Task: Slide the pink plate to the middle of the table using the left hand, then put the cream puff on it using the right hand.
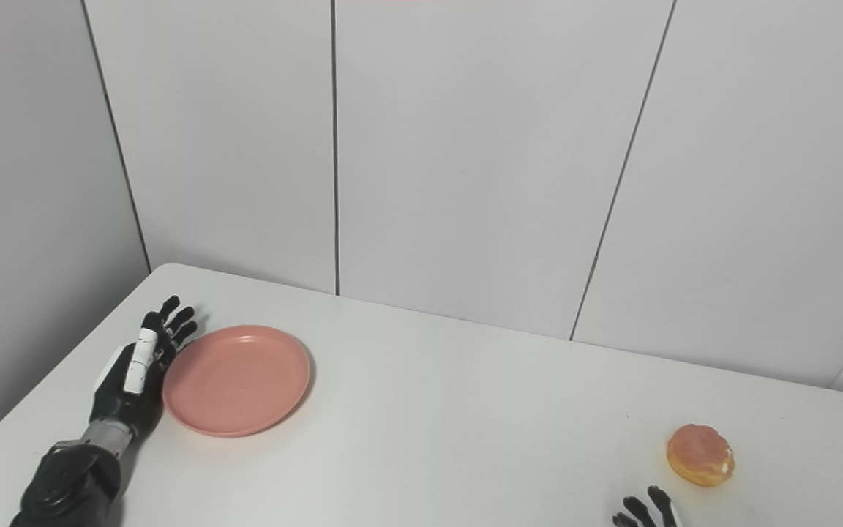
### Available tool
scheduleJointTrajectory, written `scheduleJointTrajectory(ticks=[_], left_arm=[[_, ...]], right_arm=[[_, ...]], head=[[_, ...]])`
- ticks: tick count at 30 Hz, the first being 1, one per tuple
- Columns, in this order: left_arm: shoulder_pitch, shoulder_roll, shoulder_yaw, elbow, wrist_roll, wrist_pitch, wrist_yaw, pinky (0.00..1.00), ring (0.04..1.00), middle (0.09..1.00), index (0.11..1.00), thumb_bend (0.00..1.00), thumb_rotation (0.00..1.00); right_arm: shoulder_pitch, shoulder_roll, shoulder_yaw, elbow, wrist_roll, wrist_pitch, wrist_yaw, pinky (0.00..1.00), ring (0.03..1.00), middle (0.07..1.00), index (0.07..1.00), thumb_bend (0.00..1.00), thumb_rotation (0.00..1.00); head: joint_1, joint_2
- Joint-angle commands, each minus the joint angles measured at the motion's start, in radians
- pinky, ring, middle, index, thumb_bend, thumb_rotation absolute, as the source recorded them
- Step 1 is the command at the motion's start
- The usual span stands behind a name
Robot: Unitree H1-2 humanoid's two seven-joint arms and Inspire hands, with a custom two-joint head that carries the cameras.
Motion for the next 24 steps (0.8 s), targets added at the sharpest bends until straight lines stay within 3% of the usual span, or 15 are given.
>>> scheduleJointTrajectory(ticks=[1, 13, 24], left_arm=[[0.002, -0.016, -0.013, -0.008, 0.006, 0.027, -0.013, 0.89, 0.967, 0.973, 0.991, 0.93, 0.88], [-0.035, -0.065, -0.036, -0.046, 0.017, 0.081, 0.021, 0.84, 0.943, 0.945, 0.973, 1.0, 0.85], [-0.044, -0.113, -0.065, -0.075, 0.052, 0.107, 0.046, 0.8, 0.922, 0.921, 0.945, 0.96, 0.86]], right_arm=[[0.034, -0.012, -0.01, 0.075, -0.009, 0.009, -0.003, 0.87, 0.858, 0.897, 0.963, 0.92, 1.0], [0.039, -0.006, -0.008, 0.065, -0.038, 0.006, -0.013, 0.87, 0.854, 0.892, 0.961, 0.91, 1.0], [0.043, -0.004, -0.003, 0.054, -0.052, 0.009, -0.016, 0.86, 0.85, 0.889, 0.961, 0.9, 1.0]], head=[[0.001, 0.0], [-0.008, 0.008], [-0.017, 0.015]])
